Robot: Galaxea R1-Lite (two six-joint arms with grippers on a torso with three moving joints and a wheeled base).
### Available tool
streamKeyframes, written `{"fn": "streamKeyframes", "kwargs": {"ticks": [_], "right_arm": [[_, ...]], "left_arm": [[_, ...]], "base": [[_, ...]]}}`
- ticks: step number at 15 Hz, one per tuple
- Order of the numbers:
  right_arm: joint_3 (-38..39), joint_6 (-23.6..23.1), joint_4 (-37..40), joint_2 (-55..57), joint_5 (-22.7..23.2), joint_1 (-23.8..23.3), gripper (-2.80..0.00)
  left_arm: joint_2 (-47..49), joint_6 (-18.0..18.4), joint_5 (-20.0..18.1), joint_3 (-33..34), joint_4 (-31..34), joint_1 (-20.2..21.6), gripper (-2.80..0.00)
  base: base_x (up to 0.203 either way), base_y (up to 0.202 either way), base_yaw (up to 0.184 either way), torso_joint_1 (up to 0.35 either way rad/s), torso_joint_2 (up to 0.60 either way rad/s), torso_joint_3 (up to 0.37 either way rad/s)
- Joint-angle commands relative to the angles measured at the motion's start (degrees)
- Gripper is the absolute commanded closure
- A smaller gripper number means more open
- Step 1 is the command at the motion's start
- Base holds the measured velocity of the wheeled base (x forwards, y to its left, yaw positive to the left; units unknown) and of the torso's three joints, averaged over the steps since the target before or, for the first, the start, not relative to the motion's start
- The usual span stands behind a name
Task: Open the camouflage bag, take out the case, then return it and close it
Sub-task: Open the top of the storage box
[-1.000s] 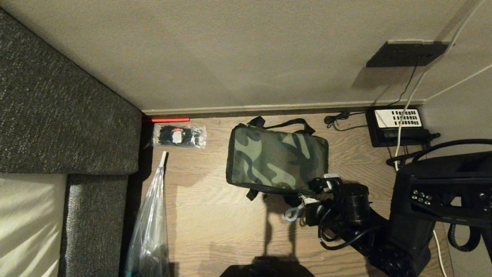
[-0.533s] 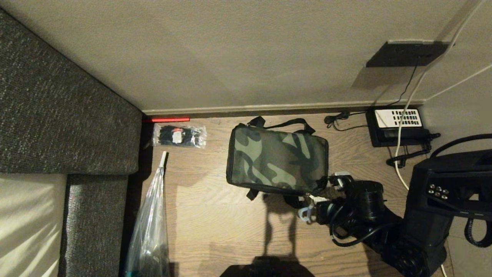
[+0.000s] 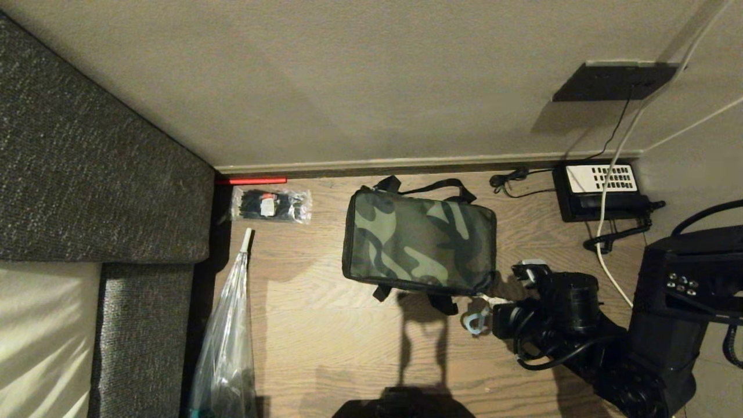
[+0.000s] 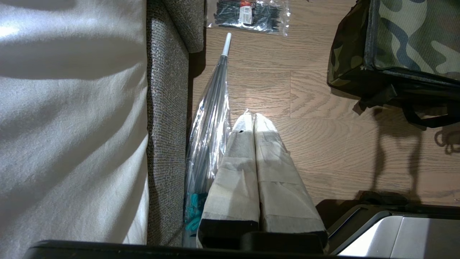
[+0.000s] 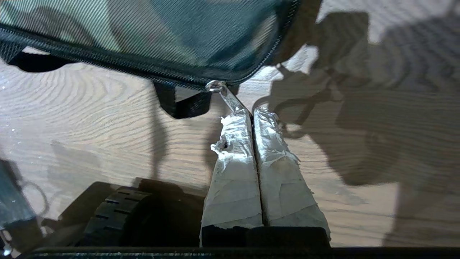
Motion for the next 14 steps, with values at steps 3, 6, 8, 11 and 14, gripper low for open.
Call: {"fn": "streamKeyframes", "kwargs": {"ticks": [3,6,8,11,14], "right_arm": [[0.2,0.0,-0.2,-0.8,0.8,-2.1,0.00],[0.1,-0.7,0.0,-0.7,0.8,-2.4,0.00],[0.2,-0.7,-0.2,-0.8,0.8,-2.4,0.00],[0.4,-0.7,-0.1,-0.8,3.7,-1.4,0.00],[0.6,-1.8,0.0,0.2,5.2,-0.4,-2.80]], "left_arm": [[0.0,-0.1,0.0,0.2,0.0,0.1,0.00],[-0.1,-0.1,0.0,0.2,0.0,0.0,0.00],[-0.1,-0.1,0.0,0.2,0.0,0.0,0.00],[-0.1,0.0,0.0,0.2,0.0,0.0,0.00],[0.0,0.0,0.0,0.2,0.0,0.0,0.00]], "base": [[0.000,0.000,0.000,0.000,0.00,0.000],[0.000,0.000,0.000,0.000,0.00,0.000],[0.000,0.000,0.000,0.000,0.00,0.000],[0.000,0.000,0.000,0.000,0.00,0.000],[0.000,0.000,0.000,0.000,0.00,0.000]]}}
